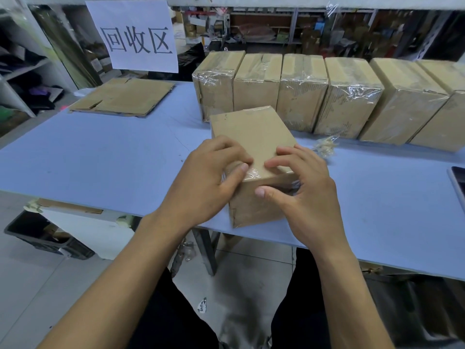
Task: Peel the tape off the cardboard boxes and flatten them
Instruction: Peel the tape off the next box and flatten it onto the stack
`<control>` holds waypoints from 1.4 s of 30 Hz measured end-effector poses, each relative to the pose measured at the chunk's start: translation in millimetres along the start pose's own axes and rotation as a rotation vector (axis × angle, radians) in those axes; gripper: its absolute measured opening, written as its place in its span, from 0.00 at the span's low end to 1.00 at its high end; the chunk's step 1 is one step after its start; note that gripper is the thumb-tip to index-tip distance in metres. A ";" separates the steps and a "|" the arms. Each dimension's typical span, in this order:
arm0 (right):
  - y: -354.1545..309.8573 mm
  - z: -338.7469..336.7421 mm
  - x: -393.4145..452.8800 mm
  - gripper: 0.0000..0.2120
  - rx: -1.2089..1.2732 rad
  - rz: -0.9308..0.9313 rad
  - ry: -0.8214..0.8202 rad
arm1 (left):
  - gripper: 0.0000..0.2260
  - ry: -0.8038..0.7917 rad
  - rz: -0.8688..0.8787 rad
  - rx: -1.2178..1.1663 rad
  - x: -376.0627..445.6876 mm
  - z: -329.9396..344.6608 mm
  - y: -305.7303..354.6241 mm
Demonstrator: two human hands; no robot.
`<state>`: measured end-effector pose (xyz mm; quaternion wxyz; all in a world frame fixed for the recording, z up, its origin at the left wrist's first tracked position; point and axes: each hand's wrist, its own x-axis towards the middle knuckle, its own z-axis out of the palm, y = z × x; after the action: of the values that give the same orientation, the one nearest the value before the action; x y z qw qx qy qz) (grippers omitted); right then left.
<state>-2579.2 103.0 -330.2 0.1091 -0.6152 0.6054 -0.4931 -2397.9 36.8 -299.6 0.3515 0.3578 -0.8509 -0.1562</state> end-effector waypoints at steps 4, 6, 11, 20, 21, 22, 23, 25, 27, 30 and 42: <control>0.0 -0.1 0.3 0.18 0.003 0.002 -0.007 | 0.08 -0.009 0.027 0.046 5.0 -1.3 6.8; -0.4 -0.2 0.3 0.19 0.002 0.006 -0.014 | 0.07 -0.056 0.035 0.083 11.6 -4.7 9.0; -0.9 -1.2 0.1 0.18 -0.007 -0.004 -0.027 | 0.06 -0.223 -0.008 0.180 32.6 -12.2 11.7; 0.3 -1.0 -1.5 0.18 -0.017 -0.021 -0.022 | 0.05 -0.344 0.078 0.468 36.6 -11.4 20.2; 0.4 -0.9 -1.5 0.18 -0.016 -0.022 -0.019 | 0.05 -0.348 0.086 0.499 36.1 -10.9 20.7; 0.5 -1.0 -1.6 0.18 -0.015 -0.021 -0.018 | 0.04 -0.349 0.095 0.530 35.6 -10.1 21.2; 0.7 -0.8 -1.9 0.18 -0.013 -0.020 -0.017 | 0.03 -0.349 0.097 0.566 35.1 -9.1 21.6; 1.0 -0.3 -2.4 0.18 -0.005 -0.018 -0.014 | 0.03 -0.336 0.107 0.618 34.1 -6.7 22.2; 0.8 0.4 -2.8 0.18 0.000 -0.017 -0.011 | 0.07 -0.330 0.117 0.632 32.8 -4.6 21.8; 1.0 1.0 -2.2 0.18 0.004 -0.017 -0.003 | 0.06 -0.321 0.124 0.604 31.5 -4.3 19.8; 1.6 -2.0 -1.7 0.17 0.022 0.007 -0.019 | 0.07 -0.117 0.003 -0.049 23.9 -15.6 -1.8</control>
<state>-2581.3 104.9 -331.2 0.1232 -0.6167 0.6010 -0.4932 -2397.8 18.1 -278.0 0.3099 0.3379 -0.8666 -0.1970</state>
